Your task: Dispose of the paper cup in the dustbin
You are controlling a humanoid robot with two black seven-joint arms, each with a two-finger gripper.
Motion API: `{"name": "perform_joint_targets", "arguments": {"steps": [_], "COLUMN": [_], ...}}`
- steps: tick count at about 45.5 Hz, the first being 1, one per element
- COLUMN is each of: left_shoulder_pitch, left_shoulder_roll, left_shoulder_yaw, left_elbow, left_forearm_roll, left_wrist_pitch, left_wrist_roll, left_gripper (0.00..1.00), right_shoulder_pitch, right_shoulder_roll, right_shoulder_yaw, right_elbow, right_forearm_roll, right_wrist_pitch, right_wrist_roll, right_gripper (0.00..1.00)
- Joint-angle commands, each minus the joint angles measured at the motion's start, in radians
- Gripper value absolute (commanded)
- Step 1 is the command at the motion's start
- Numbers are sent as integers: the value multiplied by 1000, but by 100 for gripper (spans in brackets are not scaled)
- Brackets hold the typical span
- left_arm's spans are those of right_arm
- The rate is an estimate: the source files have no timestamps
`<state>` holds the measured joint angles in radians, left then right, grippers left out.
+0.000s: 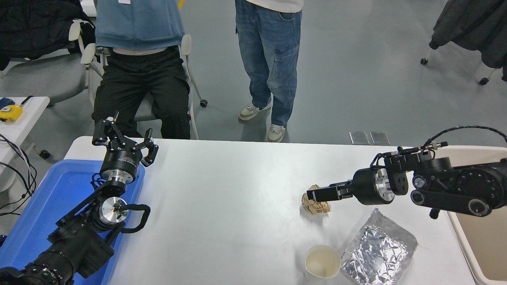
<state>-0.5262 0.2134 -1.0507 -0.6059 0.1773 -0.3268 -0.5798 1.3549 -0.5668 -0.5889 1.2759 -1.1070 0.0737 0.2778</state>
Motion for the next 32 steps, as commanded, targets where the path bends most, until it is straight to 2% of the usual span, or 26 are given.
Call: {"name": "perform_joint_targets", "arguments": {"steps": [1,7,14,22,32], "left_shoulder_pitch": [0,0,0,0,0], "left_shoulder_roll": [0,0,0,1,1], "left_shoulder_yaw": [0,0,0,0,0], "left_elbow": [0,0,0,0,0], "left_forearm_roll": [1,1,-1,1,1], "left_wrist_pitch": [0,0,0,0,0], "left_wrist_roll": [0,0,0,0,0], "left_gripper": [100,100,100,100,100], "right_shoulder_pitch": [38,29,20,12,-11], "right_shoulder_roll": [-65,-139,-228,-272,-265], "right_shoulder_yaw": [-124,-114,-111,-55,-29], "right_elbow": [97,160,240,260,266], "right_forearm_roll": [-73,4,162,174,177], "right_wrist_pitch": [3,-3,-6,-17,-34], "right_wrist_roll": [12,-25,-176,-174,-174], "right_gripper": [100,100,100,100,100]}}
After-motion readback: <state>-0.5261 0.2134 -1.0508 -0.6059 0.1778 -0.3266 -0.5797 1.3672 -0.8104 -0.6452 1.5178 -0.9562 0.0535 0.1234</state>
